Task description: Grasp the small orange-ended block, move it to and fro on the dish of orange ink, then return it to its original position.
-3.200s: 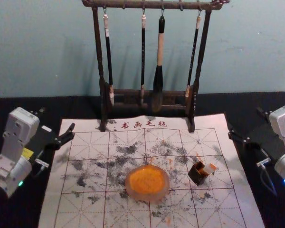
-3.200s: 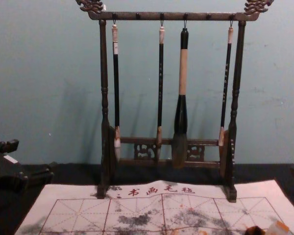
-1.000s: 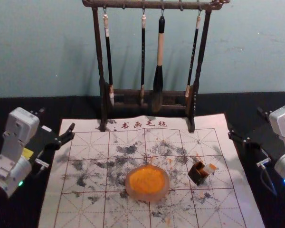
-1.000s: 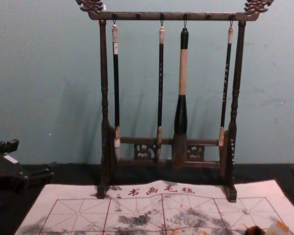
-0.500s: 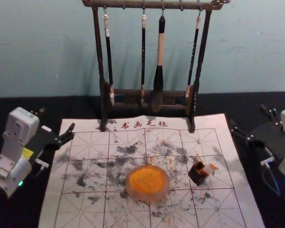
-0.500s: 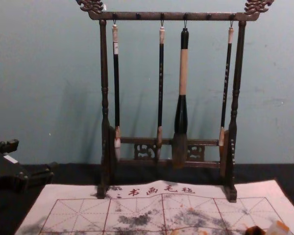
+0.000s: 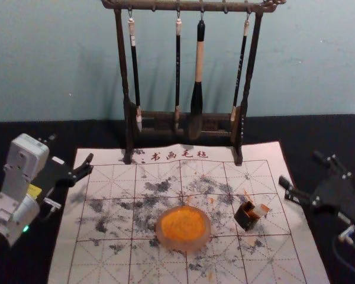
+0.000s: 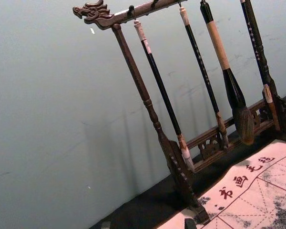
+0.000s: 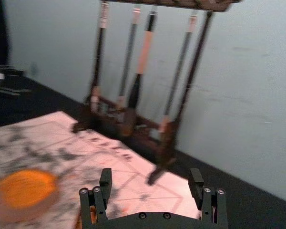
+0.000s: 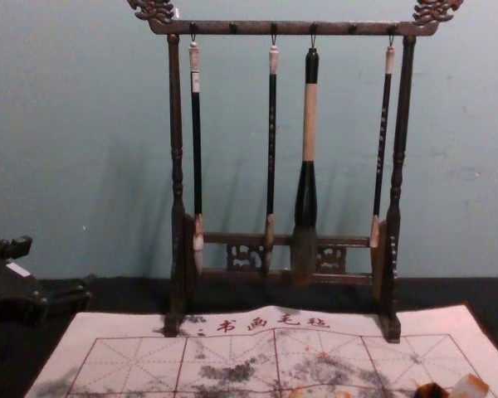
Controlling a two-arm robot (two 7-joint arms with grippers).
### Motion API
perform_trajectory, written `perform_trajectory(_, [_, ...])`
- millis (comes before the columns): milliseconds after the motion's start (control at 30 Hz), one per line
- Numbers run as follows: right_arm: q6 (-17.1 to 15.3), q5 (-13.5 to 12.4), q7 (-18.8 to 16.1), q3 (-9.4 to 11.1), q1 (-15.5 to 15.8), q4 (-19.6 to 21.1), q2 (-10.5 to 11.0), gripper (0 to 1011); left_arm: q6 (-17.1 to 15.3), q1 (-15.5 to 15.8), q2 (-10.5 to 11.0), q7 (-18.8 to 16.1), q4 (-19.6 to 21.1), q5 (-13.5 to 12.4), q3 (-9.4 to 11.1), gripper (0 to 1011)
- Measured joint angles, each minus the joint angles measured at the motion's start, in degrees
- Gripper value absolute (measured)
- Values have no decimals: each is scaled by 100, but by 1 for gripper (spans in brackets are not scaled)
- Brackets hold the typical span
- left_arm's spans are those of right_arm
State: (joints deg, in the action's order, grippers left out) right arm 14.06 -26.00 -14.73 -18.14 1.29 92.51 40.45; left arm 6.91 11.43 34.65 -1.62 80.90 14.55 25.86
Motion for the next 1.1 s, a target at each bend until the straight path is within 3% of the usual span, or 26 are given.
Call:
perform_trajectory(200, [-37, -213, -576, -65, 168, 63, 82, 1000, 0, 0, 0, 0, 0, 0, 0, 1001])
perform_trajectory(533, [-375, -199, -1067, -272, 61, -218, -11, 1000, 0, 0, 0, 0, 0, 0, 0, 1001])
perform_trajectory(1100, [-708, -50, -1294, -281, -176, -637, -359, 1000, 0, 0, 0, 0, 0, 0, 0, 1001])
